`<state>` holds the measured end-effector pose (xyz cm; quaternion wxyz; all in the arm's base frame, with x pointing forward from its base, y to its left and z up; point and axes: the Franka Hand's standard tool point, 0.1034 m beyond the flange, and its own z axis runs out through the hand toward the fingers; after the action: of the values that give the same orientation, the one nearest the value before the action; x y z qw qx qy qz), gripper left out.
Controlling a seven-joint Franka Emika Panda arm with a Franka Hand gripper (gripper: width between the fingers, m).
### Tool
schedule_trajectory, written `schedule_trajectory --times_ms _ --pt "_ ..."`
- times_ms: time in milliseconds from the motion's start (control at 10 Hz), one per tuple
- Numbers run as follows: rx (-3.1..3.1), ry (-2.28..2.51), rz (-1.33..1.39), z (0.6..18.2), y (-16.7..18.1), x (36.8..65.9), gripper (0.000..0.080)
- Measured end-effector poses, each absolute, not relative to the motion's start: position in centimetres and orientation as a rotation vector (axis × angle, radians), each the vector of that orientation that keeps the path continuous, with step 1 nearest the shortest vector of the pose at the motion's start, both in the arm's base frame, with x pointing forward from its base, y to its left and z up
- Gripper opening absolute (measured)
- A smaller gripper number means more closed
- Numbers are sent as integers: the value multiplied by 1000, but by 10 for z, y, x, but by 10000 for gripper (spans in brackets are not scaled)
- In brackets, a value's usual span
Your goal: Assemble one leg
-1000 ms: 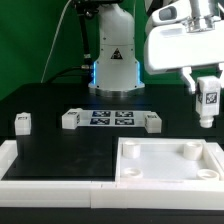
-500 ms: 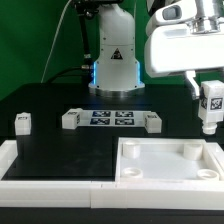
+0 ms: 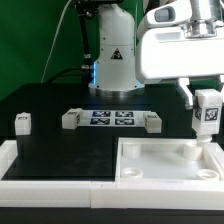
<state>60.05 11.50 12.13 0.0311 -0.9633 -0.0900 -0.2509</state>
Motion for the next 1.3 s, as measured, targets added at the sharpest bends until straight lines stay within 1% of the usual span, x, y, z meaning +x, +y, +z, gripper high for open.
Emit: schedule_trajectory --times_ms 200,600,700,900,1200,1300 --pt "-2972 -326 -776 121 111 623 292" --pt "-2973 -332 -774 118 112 621 292" --pt "-2974 -336 -769 113 113 623 292" --pt "-2972 -339 -768 110 115 626 292" --pt "-2983 -337 -744 98 110 623 292" --pt "-2986 -337 -733 91 110 622 292"
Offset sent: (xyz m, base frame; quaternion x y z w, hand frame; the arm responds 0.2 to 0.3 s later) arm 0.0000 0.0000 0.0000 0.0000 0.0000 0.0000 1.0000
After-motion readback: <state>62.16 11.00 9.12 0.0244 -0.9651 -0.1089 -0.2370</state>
